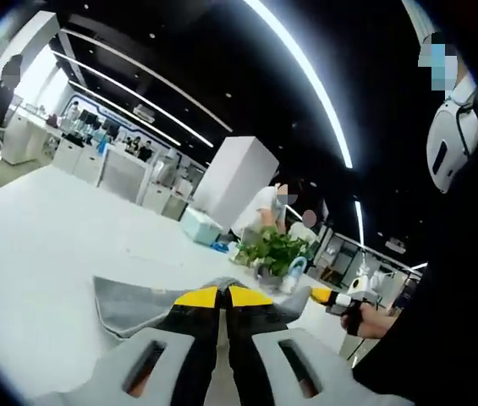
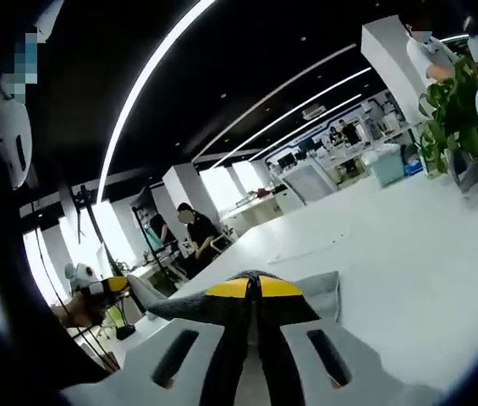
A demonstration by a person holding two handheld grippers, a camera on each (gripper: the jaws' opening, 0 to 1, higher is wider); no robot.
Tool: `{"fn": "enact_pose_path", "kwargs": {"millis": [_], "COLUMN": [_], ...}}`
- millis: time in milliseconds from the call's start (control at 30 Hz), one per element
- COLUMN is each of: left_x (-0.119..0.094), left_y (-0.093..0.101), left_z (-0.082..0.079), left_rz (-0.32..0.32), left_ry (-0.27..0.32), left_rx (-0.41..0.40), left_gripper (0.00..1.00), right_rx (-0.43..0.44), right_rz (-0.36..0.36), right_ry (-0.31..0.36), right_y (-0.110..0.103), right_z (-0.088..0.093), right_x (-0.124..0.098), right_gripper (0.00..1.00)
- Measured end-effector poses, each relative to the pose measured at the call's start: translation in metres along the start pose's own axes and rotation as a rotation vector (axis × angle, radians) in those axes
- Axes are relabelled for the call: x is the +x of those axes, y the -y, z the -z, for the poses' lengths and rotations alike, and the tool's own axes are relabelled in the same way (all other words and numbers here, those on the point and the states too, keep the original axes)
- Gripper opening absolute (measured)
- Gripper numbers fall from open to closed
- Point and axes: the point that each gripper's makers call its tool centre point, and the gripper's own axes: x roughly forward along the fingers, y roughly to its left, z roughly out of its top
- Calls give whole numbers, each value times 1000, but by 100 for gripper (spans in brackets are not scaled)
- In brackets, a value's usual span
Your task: Fold the towel on the table until its edges align and the towel forms a compact rectangular stack.
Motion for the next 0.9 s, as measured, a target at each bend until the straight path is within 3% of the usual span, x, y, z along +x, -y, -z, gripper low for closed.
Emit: {"fn": "enact_pose_path", "kwargs": {"millis": [600,900], "left_x": [-4,-4], "left_y": [9,16], "left_z": [-25,-36], "left_rz": [46,69], "left_ry": [130,161], "left_rx": [-84,-84], "left_gripper": [2,2], "right_rx": [10,33], "right_rz": [-55,-83], "right_ry": [84,118], "right_y": [-8,-14], "right_z": [-21,-29], "right_x": [-13,-15], "right_gripper": [0,0]}}
